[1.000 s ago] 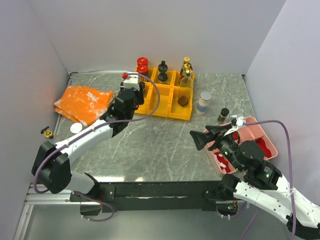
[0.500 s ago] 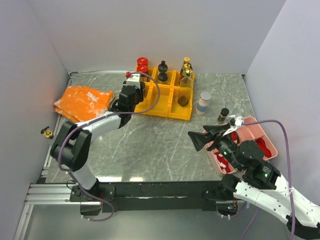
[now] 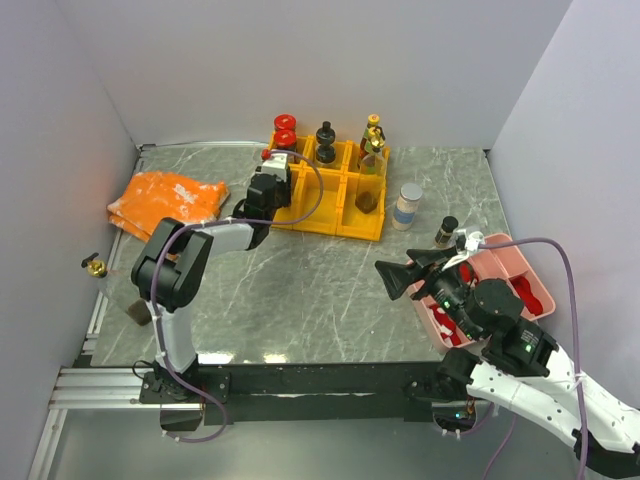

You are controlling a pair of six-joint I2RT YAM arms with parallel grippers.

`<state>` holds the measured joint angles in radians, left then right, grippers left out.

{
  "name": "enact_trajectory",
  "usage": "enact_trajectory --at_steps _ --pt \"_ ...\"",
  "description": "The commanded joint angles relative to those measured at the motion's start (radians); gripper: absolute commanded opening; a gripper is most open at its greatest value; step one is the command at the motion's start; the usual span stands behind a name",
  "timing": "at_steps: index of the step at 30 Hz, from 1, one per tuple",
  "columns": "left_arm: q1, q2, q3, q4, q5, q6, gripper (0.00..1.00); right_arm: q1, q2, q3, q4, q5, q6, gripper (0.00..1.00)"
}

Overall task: Organize the condiment bottles
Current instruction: Place the bottle in the storage box, then pick up the bottle from the center of the board.

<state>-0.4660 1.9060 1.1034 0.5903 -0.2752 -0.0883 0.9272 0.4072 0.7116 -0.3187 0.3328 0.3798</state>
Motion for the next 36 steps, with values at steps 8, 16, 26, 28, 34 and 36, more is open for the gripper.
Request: enact_trajectory --at_steps 8,16,26,28,34,36 --pt "0.024 0.070 0.062 0.100 0.063 0.005 0.63 0.005 0.039 0.006 0.047 0.035 -0.018 1.00" --pt "0.023 -0.043 0.009 0.075 0.077 -0.036 0.96 0.005 0.053 0.003 0.050 0.038 0.010 1.00" --pt "0.020 -0.300 0.018 -0.221 0.133 -0.097 0.96 -0.005 0.267 0.093 -0.051 0.274 0.044 1.00" --pt "0.013 -0.361 0.038 -0.286 0.127 -0.100 0.97 -0.060 0.367 0.164 -0.118 0.302 0.044 1.00" --pt "-0.028 -0.510 0.099 -0.556 0.115 -0.319 0.96 -0.321 0.582 0.299 -0.191 0.250 0.044 1.00" --pt "-0.031 -0.557 0.041 -0.557 0.186 -0.353 0.96 -0.414 0.634 0.328 -0.194 0.258 0.039 0.99"
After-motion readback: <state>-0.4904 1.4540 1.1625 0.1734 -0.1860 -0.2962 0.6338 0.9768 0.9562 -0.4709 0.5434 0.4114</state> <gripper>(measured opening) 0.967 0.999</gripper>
